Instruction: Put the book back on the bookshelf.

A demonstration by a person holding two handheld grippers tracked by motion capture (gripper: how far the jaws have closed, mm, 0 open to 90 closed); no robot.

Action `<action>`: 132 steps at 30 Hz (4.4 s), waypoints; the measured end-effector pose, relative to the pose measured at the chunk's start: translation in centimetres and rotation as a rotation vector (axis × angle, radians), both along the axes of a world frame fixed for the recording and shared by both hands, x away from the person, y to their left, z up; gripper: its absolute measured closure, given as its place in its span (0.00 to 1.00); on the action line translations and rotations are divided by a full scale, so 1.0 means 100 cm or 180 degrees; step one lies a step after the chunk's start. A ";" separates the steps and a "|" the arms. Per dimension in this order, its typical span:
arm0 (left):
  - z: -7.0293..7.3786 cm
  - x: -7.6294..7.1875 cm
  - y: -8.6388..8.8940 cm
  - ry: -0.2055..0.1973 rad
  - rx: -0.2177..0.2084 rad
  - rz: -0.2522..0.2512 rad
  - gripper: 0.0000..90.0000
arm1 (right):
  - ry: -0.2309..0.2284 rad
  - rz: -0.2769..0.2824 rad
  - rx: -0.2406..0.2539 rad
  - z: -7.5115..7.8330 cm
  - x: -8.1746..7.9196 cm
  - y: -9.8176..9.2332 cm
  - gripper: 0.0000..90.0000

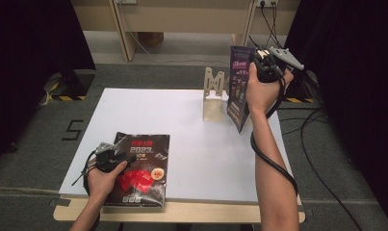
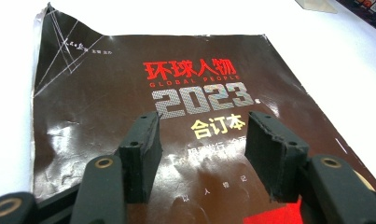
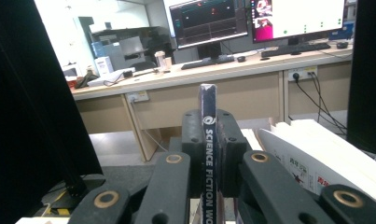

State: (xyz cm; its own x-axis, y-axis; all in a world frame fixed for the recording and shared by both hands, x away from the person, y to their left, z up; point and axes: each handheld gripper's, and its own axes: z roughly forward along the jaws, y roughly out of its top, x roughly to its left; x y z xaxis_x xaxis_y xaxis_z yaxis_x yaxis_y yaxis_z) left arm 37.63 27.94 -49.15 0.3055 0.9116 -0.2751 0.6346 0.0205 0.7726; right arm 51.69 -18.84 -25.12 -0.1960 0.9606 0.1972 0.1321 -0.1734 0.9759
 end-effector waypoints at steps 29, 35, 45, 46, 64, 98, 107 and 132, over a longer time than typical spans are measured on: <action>-0.003 0.000 0.001 0.0029 0.0004 0.0005 0.50 | 0.0045 -0.0140 -0.0206 -0.012 0.025 0.013 0.94; -0.003 0.000 0.002 0.0026 0.0009 0.0006 0.50 | 0.0066 -0.0165 -0.0232 -0.014 0.030 0.013 0.94; -0.004 0.000 0.003 0.0036 0.0006 0.0012 0.50 | 0.0071 -0.0211 -0.0298 -0.019 0.034 0.017 0.94; -0.004 0.000 0.003 0.0039 0.0006 0.0011 0.49 | 0.0071 -0.0225 -0.0322 -0.019 0.034 0.018 0.94; -0.005 -0.001 0.003 0.0026 -0.0001 0.0006 0.49 | 0.0165 -0.0235 -0.0576 -0.030 0.022 0.026 0.94; -0.004 -0.003 -0.001 0.0029 0.0016 -0.0012 0.49 | 0.0514 -0.0070 -0.0373 -0.042 -0.059 -0.014 0.90; -0.004 -0.003 -0.001 0.0023 0.0008 -0.0015 0.49 | 0.0656 -0.0055 -0.0402 -0.046 -0.062 -0.016 0.88; -0.004 -0.003 -0.001 0.0029 0.0003 -0.0009 0.49 | 0.0846 -0.0061 -0.0578 -0.048 -0.057 -0.015 0.94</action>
